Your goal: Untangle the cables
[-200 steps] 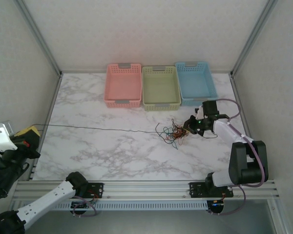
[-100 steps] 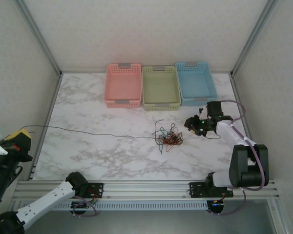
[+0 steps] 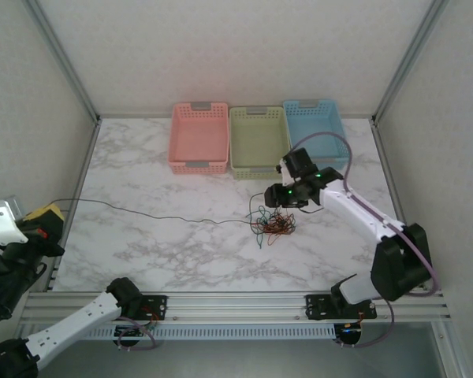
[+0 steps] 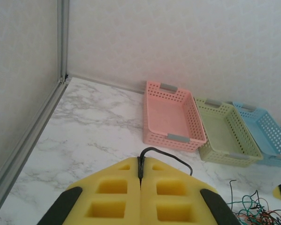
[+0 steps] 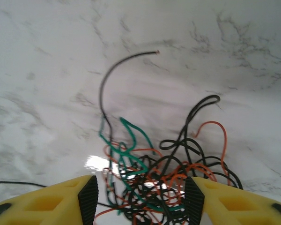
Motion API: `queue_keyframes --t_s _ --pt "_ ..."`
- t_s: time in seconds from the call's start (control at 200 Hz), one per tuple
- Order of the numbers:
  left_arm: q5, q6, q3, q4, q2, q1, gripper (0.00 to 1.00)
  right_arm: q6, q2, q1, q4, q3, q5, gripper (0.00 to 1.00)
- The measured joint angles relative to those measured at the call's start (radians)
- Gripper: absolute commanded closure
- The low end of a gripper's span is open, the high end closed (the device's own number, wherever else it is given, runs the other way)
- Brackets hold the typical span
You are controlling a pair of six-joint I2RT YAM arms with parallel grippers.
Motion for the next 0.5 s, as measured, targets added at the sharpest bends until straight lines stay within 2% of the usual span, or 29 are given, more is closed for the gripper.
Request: queue_keyframes --t_s 0.15,0.285,0.501 --pt "0.008 0.002 0.000 0.011 0.011 0.000 1.00 -0.026 0.124 0.027 -0.047 0.008 0.081 0.49" --pt "0.008 0.003 0.000 0.011 0.012 0.000 1.00 -0.041 0.190 0.051 -0.056 0.014 0.098 0.51" --pt "0.007 0.003 0.000 0.010 0.012 0.000 1.00 -0.064 0.322 0.088 -0.061 0.057 0.142 0.65"
